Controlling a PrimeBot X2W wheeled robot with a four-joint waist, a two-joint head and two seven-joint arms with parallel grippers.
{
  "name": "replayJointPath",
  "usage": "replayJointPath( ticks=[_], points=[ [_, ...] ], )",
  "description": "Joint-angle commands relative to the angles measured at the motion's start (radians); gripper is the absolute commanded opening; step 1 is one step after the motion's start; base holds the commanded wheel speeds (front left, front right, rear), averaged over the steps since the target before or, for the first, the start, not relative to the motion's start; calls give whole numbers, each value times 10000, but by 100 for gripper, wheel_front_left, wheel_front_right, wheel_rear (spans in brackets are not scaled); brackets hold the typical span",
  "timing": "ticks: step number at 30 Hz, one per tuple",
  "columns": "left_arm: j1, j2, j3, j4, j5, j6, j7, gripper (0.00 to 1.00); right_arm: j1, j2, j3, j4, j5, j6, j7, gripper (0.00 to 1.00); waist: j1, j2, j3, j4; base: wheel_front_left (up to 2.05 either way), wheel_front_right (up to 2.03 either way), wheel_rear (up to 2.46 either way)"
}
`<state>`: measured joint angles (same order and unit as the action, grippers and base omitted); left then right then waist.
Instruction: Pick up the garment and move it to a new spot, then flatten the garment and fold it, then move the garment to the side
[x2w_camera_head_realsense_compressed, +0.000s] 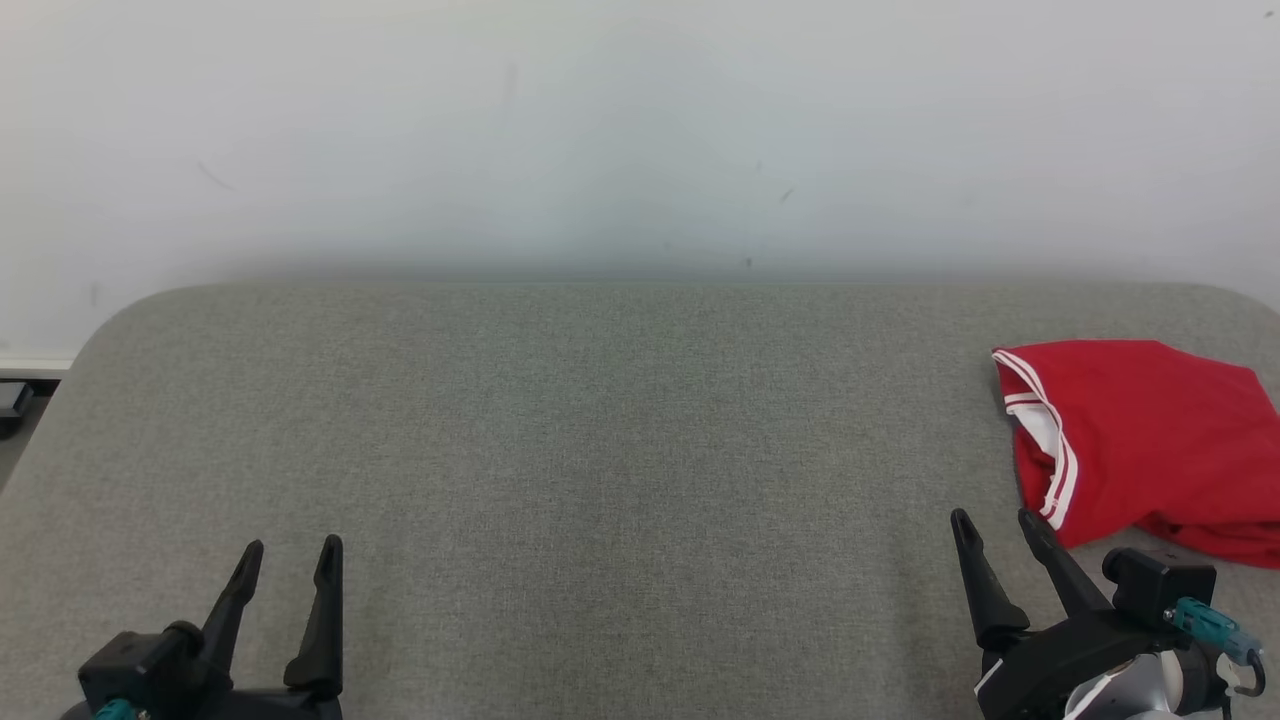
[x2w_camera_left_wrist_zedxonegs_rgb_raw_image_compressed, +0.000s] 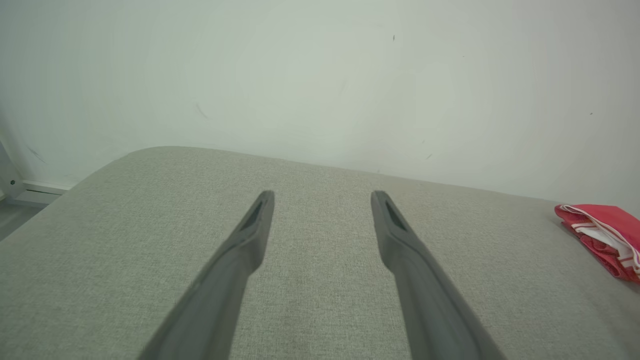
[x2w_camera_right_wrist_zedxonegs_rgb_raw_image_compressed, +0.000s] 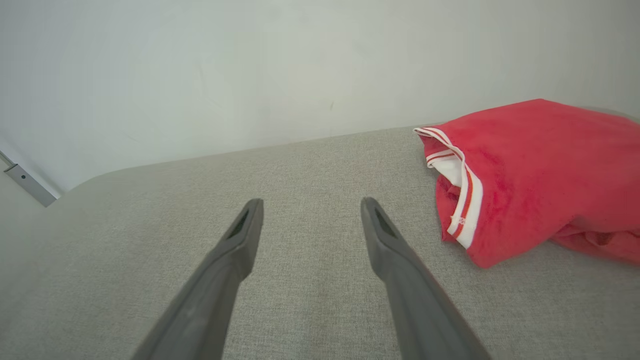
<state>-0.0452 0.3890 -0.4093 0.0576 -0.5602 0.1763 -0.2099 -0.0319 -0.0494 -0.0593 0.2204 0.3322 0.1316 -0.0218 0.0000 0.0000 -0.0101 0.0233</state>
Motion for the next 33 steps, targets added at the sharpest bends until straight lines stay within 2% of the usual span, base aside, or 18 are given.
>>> replayJointPath(
  ticks=[1,13,14,18,33],
  points=[
    [100,53,42,17,-23,66,34,100,-91,-27,-10,-6,7,-20,15,100,0,0,9,-34,0,0,0],
    [105,55,8,-44,-84,165,106,100,-80,-27,-31,2,-30,-20,41,100,0,0,73,-101,0,0,0],
    [7,-7,-17,-17,-75,171,85,0,2,4,-1,30,2,0,44,0,0,0,71,-104,0,0,0],
    [168,-283,-134,273,-164,156,96,0,203,65,-9,383,66,2,72,0,1,0,74,-105,0,0,0],
    [-158,-853,770,769,-2280,-489,594,0,-103,45,-257,441,2573,0,416,0,1,0,81,-126,0,0,0]
  ],
)
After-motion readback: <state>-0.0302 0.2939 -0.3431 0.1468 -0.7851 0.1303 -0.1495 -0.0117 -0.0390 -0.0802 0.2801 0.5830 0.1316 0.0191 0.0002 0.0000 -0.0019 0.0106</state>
